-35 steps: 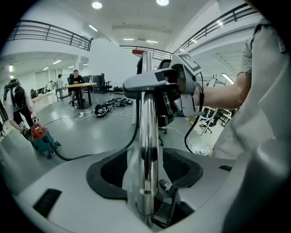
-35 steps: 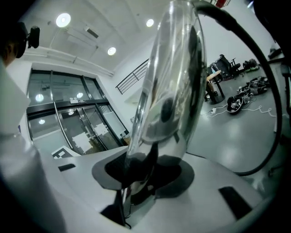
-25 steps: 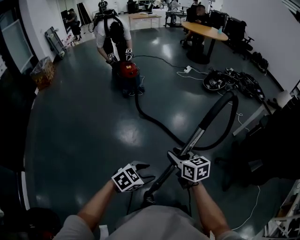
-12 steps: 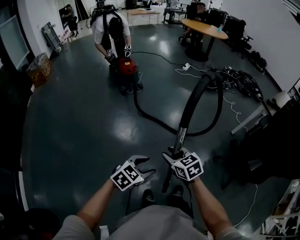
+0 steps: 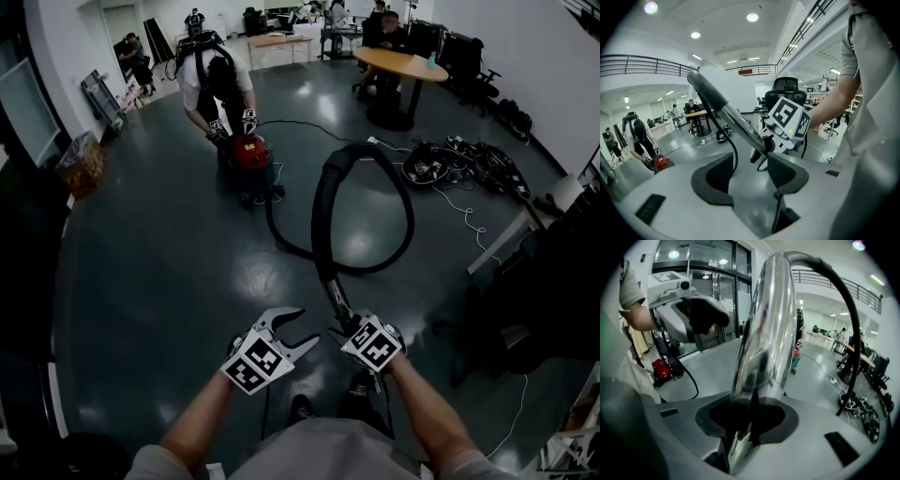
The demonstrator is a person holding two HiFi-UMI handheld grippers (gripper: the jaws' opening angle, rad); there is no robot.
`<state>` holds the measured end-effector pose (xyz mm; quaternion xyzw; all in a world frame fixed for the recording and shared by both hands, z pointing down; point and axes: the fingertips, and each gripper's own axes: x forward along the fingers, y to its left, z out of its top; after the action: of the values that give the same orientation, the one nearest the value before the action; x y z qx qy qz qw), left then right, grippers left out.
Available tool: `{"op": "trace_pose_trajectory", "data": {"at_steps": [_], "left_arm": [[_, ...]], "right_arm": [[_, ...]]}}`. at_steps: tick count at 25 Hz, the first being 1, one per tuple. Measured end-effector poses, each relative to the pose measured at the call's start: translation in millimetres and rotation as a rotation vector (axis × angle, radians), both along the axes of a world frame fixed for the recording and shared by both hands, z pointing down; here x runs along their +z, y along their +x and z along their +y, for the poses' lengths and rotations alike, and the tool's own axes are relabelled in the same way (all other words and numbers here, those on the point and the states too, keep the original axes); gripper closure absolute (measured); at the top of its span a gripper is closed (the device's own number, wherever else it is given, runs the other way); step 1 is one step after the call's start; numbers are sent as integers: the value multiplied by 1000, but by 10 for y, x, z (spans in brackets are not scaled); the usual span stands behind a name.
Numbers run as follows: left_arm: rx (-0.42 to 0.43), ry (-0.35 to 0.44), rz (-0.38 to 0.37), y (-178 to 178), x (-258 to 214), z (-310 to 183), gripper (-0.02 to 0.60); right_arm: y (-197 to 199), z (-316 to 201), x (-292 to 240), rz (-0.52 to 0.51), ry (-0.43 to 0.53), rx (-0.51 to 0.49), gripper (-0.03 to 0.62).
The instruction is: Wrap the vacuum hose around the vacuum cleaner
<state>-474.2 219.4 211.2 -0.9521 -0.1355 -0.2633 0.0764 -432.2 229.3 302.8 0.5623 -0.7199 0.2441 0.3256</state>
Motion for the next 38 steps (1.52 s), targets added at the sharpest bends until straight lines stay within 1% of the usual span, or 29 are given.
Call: {"op": "trace_pose_trajectory", "data": {"at_steps": [5, 8, 11, 14, 16, 18, 20, 23, 25, 27, 28, 30, 32, 35, 38], "left_arm": [[-12, 55, 12, 309, -169, 103, 347], [10, 108, -7, 483, -237, 177, 348], [54, 149, -37, 695, -240, 294, 348], [99, 154, -63, 950, -253, 477, 348], [156, 158, -77, 1161, -310, 655, 348], [233, 209, -102, 1392, -332, 826, 348], [321, 277, -167, 1593, -255, 973, 348], [454, 343, -328, 1774, -24, 1170, 348], [512, 400, -423, 1861, 166, 1243, 348], [550, 464, -502, 1930, 384, 1277, 348], [564, 482, -537, 1954, 494, 1290, 348], [582, 474, -595, 1985, 677, 1329, 348], [589, 432, -637, 1996, 801, 1374, 348], [584, 365, -674, 1994, 959, 1416, 348], [590, 324, -709, 1906, 1162, 1395, 348]], "right_arm": [[287, 249, 192, 73, -70, -121, 462], [456, 409, 296, 92, -121, -174, 464], [659, 537, 373, 97, -161, -222, 465], [856, 686, 435, 108, -201, -275, 465], [997, 771, 447, 122, -220, -312, 465], [1115, 842, 442, 130, -235, -351, 467], [1210, 928, 442, 131, -254, -386, 467], [1347, 1048, 422, 153, -279, -431, 467], [1433, 1121, 417, 175, -291, -454, 469], [1503, 1200, 429, 192, -298, -474, 473], [1524, 1236, 433, 196, -298, -483, 474], [1550, 1289, 433, 202, -293, -499, 479], [1571, 1314, 418, 208, -288, -512, 482], [1610, 1320, 387, 208, -285, -525, 488], [1619, 1303, 362, 204, -293, -535, 494]]}}
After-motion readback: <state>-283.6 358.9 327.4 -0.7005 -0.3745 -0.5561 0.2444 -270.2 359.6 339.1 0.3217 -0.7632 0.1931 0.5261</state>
